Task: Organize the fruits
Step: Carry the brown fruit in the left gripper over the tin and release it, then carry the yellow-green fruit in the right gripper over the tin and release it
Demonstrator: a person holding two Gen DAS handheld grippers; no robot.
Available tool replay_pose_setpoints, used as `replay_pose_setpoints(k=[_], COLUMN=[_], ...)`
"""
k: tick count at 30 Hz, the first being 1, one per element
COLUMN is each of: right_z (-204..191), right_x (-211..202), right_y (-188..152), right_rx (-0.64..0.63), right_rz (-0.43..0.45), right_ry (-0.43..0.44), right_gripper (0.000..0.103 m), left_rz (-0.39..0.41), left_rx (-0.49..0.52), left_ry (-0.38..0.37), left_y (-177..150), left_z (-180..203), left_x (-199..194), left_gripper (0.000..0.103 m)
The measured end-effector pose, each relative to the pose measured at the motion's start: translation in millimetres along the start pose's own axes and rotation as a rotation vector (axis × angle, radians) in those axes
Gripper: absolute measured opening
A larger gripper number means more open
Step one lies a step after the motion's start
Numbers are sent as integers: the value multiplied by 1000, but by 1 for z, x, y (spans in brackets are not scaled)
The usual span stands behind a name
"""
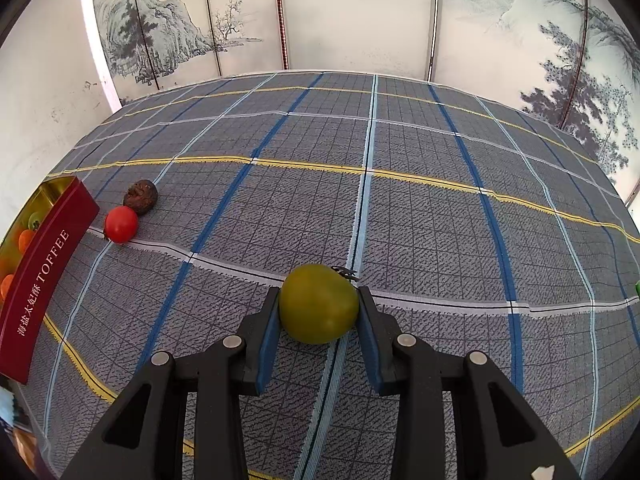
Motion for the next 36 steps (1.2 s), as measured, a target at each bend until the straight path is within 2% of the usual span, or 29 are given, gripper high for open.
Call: replay_pose_setpoints(k=[4, 7, 11, 14, 16, 21, 22, 25, 26, 36], right_z=[0, 0, 0, 0, 0, 0, -1, -1, 0, -2], right_x=[0, 0, 0, 0, 0, 0, 0, 0, 0, 0], right_y=[0, 0, 0, 0, 0, 0, 0, 0, 0, 1], right_rx=[0, 0, 2, 3, 4, 3, 3, 2, 2, -6], right_rz=[0, 0, 0, 0, 0, -1, -1, -1, -1, -2], right_ry=[-1, -1, 1, 3, 3, 2, 2, 1, 1, -8], right_gripper=[34, 34, 34, 34, 34, 34, 34, 34, 34, 34], left_rz=[8, 18, -11, -34, -56, -90, -88, -63, -35, 70], left_rx=[18, 2, -47, -71, -64, -54, -49, -38, -30, 16], left_ry=[8, 11, 56, 67, 110, 140, 142, 152, 171, 274], left_y=[21, 40, 60, 68, 71, 74, 74, 73, 74, 65], left_z=[-1, -7, -20, -28, -31, -33, -33, -32, -31, -14], left_x=[10, 25, 57, 79, 91, 106, 107, 100, 95, 45], left_gripper=[40, 40, 40, 40, 40, 41, 44, 67, 72, 72])
Point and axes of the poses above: each gripper's, at about its wrist camera, not at the fingertips, and x roughly the way its jaws point, z to its right, y to its top, the point moved 3 cm from there along x, roughly the way its jaws point, and after that the axes turned 3 degrees about -y, right-handed, at the moved point
